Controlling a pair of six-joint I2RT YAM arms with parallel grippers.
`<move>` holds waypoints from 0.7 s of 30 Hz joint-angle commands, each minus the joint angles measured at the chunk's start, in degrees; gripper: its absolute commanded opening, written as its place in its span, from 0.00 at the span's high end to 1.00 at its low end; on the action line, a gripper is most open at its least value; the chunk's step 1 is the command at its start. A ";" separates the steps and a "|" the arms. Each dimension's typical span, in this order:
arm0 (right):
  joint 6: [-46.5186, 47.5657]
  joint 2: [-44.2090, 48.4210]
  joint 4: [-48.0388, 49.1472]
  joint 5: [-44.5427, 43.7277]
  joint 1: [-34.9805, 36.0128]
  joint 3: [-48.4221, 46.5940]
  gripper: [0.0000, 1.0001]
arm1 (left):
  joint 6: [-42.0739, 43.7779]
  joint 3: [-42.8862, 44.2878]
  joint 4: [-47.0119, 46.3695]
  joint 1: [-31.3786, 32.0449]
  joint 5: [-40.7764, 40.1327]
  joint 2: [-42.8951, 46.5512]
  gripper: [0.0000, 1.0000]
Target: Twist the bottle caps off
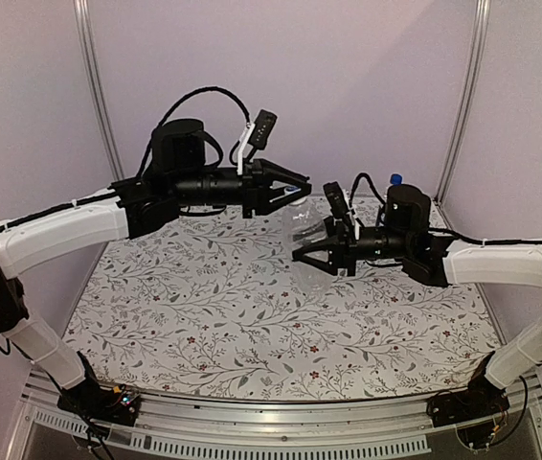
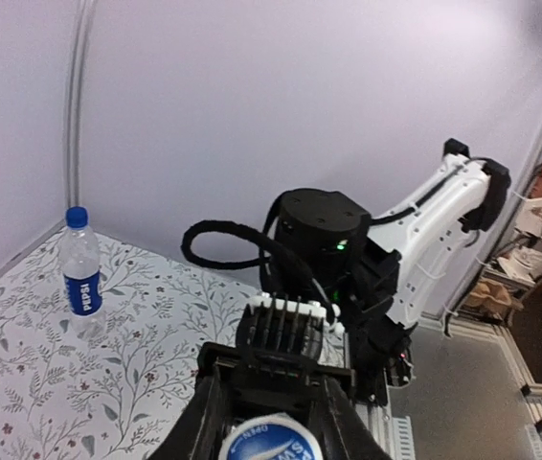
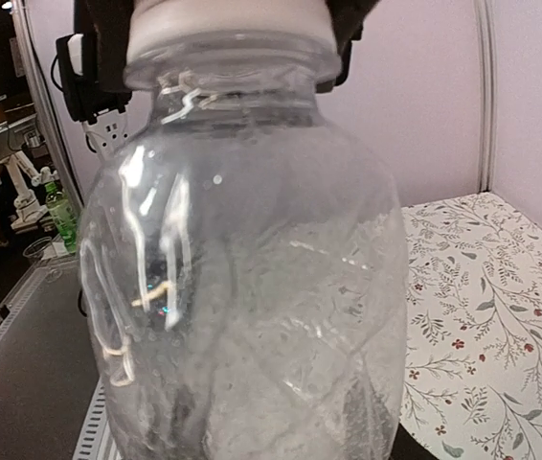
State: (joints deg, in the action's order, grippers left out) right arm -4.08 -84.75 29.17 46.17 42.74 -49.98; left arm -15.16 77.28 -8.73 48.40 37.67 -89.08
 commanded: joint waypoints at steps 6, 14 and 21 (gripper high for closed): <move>2.74 2.39 -4.71 -25.26 0.99 -3.64 0.62 | -8.56 11.39 18.96 10.60 -41.75 -2.61 1.00; 3.45 3.16 -4.41 -21.80 1.03 -3.12 0.61 | -8.19 9.65 15.41 10.53 -40.45 -1.98 0.82; 8.42 2.80 -4.62 -5.86 1.05 -3.56 0.57 | -1.42 2.72 3.92 8.17 -23.57 2.29 0.31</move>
State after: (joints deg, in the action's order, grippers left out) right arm 1.04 -82.13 24.01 31.22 43.81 -52.27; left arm -20.53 82.61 1.13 57.32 3.77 -89.25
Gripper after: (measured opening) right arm 0.452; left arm 0.608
